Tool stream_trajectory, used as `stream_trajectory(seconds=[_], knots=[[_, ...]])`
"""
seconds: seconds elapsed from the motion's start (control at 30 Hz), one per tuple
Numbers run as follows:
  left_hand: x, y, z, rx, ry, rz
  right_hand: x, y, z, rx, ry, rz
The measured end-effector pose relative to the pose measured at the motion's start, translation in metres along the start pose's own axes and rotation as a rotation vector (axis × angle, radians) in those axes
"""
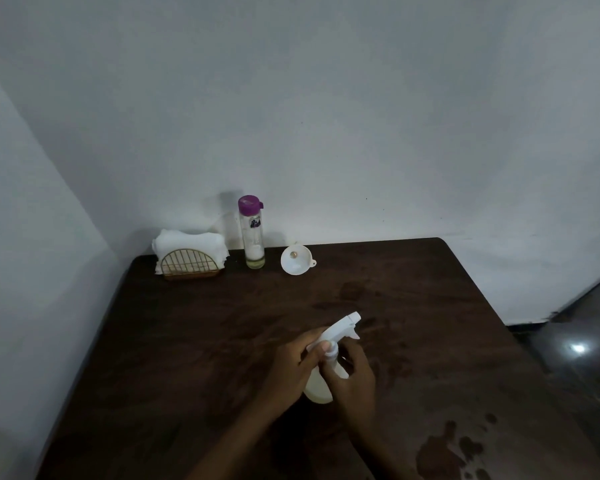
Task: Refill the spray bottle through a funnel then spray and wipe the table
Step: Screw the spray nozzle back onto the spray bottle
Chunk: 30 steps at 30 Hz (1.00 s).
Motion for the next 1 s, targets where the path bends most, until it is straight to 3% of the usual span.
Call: stream_trajectory(seconds=[0.33,0.63,1.0], knots=[[0.001,0.002,0.002,0.062,-0.002,0.007,0.001,0.008,0.001,0.007,-0.066,-0.014],[0.003,0.004,0.003,0.051,0.001,0.012,0.001,-0.001,0.005,-0.114,0.0,0.049],[0.004,0.008,0.004,-0.023,0.011,-0.001,0.003,-0.001,0.001,-0.036,-0.021,0.022]])
Point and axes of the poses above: each hand's wrist, its own x-axis towards the middle knuckle, its own z-axis out of the back of the hand, y = z × x, the point moved 3 cm from there along x, towards the middle knuckle, and after that the axes turned 10 degrees about y, right-handed, at the moved point
